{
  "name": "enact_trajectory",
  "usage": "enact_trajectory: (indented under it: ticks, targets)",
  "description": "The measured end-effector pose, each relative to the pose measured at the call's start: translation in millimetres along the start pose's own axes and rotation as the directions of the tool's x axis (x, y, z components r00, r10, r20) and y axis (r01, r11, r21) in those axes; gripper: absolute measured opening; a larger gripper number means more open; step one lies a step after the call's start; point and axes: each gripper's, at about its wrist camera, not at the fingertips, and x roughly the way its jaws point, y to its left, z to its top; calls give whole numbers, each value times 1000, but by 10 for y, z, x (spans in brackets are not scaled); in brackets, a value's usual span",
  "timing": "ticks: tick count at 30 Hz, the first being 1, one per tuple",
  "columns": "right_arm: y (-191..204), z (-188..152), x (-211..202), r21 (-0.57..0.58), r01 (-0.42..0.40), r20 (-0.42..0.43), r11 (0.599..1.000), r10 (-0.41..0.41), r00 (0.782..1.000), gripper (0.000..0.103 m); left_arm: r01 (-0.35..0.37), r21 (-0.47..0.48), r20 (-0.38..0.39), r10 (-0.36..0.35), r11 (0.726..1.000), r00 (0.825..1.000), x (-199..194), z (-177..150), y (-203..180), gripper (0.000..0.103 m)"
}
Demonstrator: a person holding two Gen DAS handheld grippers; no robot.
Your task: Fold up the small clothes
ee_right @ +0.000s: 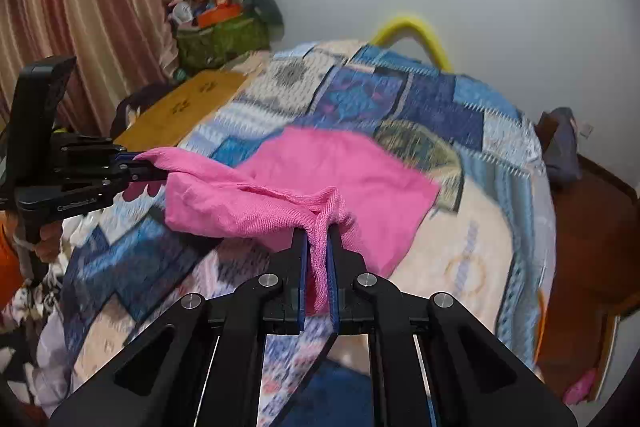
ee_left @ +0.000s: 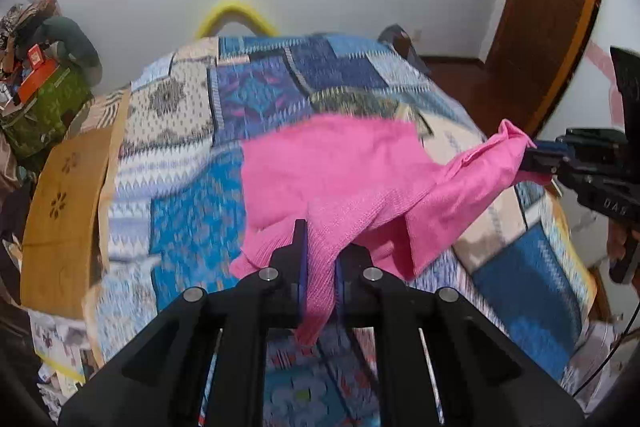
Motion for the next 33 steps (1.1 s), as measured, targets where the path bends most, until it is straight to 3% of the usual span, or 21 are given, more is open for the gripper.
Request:
enact_trajectory:
  ticks: [5, 10, 20, 22, 23, 24, 25, 27, 28, 33]
  targets:
    - [-224, 333, 169, 17, 27, 26, 999, -27, 999, 7, 3, -42, 2, -3, 999, 1000, 215, 411, 146, 10]
    - [-466, 555, 536, 46, 36, 12, 998, -36, 999, 7, 1, -86, -47, -5, 996, 999, 720, 712, 402, 10]
    - [-915, 603, 1501, 104, 56, -92, 993, -46, 995, 8, -31, -97, -154, 16, 995, 988, 1821, 838, 684, 13]
    - [-952, 596, 1590, 95, 90, -99, 991, -81, 992, 10, -66, -100, -182, 47, 993, 982, 1943, 851, 710, 27]
    - [-966, 590, 1607, 88, 107, -96, 990, -99, 990, 11, -83, -100, -192, 63, 992, 979, 1971, 854, 721, 41]
    - [-972, 584, 1613, 83, 122, -95, 989, -114, 989, 19, -114, -94, -192, 94, 989, 977, 1969, 857, 732, 50]
    - [-976, 572, 1599, 81, 145, -94, 986, -137, 986, 26, -143, -79, -172, 128, 987, 977, 1940, 856, 734, 53]
    - [-1004, 570, 1583, 84, 169, -88, 982, -161, 983, 59, -171, -47, -140, 163, 984, 977, 1861, 850, 738, 62]
    - [-1011, 555, 1543, 85, 174, -74, 981, -168, 983, 65, -176, -38, -128, 170, 984, 977, 1804, 844, 745, 66]
    - [-1033, 440, 1487, 120, 144, -79, 982, -135, 988, 67, -110, -77, -71, 105, 991, 992, 1562, 783, 776, 81]
